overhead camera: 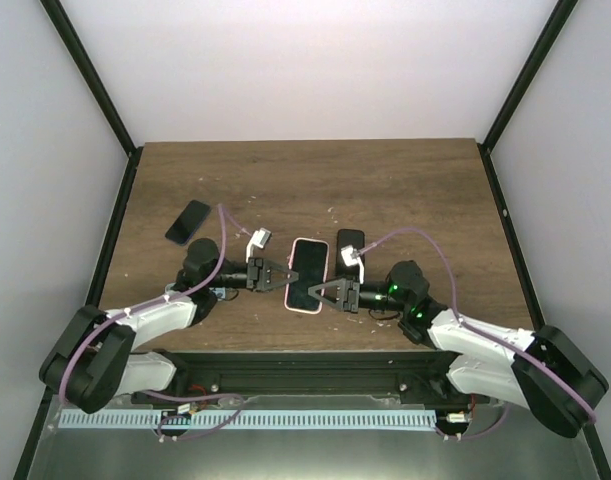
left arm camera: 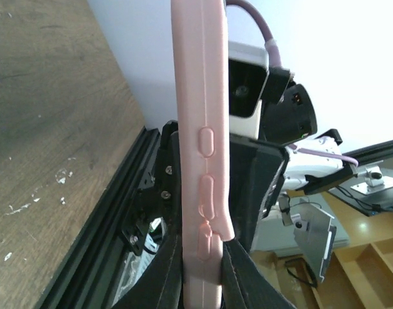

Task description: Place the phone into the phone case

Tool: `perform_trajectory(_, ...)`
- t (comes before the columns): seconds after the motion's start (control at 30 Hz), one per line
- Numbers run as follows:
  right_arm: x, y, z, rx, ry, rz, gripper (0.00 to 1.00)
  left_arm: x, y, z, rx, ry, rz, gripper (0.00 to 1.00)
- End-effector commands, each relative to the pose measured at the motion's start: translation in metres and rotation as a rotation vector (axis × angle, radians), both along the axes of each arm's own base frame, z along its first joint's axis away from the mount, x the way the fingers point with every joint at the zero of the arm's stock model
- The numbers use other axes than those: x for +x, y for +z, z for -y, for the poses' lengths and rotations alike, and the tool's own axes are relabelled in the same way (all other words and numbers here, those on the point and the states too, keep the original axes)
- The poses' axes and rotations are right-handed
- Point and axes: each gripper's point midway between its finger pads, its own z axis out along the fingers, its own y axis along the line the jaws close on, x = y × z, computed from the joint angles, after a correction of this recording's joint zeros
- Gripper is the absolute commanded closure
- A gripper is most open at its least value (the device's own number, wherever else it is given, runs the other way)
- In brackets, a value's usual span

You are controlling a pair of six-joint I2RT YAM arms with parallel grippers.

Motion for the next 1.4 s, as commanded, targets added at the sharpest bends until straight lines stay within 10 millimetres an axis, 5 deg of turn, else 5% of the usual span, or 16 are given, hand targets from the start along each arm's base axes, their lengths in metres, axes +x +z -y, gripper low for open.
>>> perform_trajectory(0.0,0.011,0.033,0.0,0.035,-0.06,0.067,0.56,-0.013,0.02,0.002,-0.067,-0.074,0.056,0.95)
perform_trajectory(0.23,0.03,0.045,0.011,0.002,-0.175,-0.075,0.34,-0.027,0.034,-0.001,-0.118,-0.144,0.103,0.96)
perform_trajectory(0.4,0.036,0.055,0.018,0.043,-0.204,-0.143,0.34,-0.028,0.031,-0.001,-0.117,-0.147,0.098,0.96)
perform_trajectory(0.7,0.048,0.074,0.023,0.072,-0.245,-0.119,0.56,-0.032,0.021,0.007,-0.065,-0.151,0.116,0.96)
perform_trajectory(0.93,0.048,0.077,0.022,0.061,-0.237,-0.095,0.99,-0.027,0.01,0.009,0.022,-0.107,0.14,0.97)
perform_trajectory(1.1,0.052,0.077,0.025,0.015,-0.275,-0.056,0.98,-0.018,-0.001,0.008,0.111,-0.06,0.142,0.97)
perform_trajectory(1.17,0.054,0.076,0.025,-0.002,-0.28,-0.057,0.79,-0.018,-0.002,0.008,0.122,-0.056,0.141,0.97)
perform_trajectory(1.23,0.053,0.075,0.023,-0.007,-0.267,-0.062,0.72,-0.015,0.001,0.008,0.123,-0.041,0.157,0.97)
perform_trajectory(1.37,0.048,0.072,0.021,-0.001,-0.238,-0.071,0.98,-0.011,-0.007,0.005,0.189,-0.009,0.154,0.97)
